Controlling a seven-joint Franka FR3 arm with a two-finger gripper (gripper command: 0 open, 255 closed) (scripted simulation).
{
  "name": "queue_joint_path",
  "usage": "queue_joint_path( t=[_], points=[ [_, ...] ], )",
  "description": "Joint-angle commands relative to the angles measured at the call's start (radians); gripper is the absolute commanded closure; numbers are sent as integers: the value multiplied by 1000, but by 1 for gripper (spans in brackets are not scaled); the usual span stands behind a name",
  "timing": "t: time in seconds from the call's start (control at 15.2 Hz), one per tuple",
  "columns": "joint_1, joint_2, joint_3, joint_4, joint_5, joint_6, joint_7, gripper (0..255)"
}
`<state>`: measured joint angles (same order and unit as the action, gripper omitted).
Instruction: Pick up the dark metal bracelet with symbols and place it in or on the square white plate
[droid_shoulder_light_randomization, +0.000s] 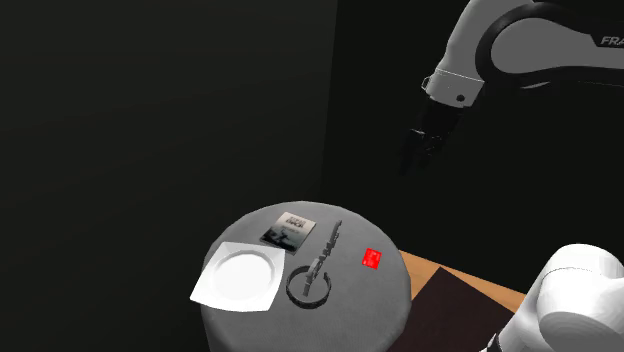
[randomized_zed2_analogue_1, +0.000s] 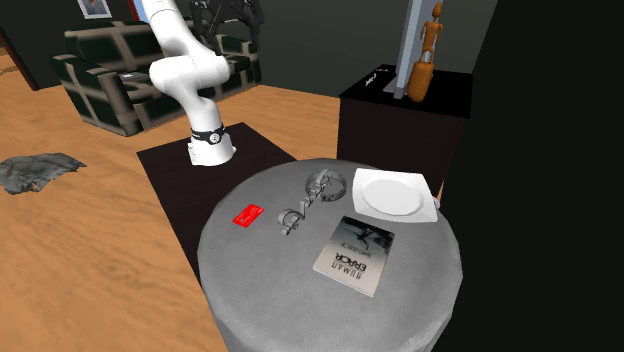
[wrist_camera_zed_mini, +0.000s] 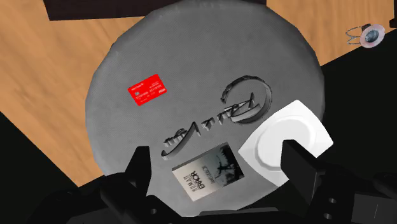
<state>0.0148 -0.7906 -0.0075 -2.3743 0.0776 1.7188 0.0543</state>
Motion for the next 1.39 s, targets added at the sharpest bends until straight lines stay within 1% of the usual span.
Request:
queue_joint_path(
  t=[0.0,0.33,0.66,1.06,1.32],
  points=[
    [0,0,0,0,0,0,0,0],
    [-14,48,84,-113,32,143,140,0],
    [-25,141,170,-192,62,295,282,0],
    [-48,314,275,-237,80,486,460,0],
    [-73,463,342,-236,64,612,592,0]
  ],
)
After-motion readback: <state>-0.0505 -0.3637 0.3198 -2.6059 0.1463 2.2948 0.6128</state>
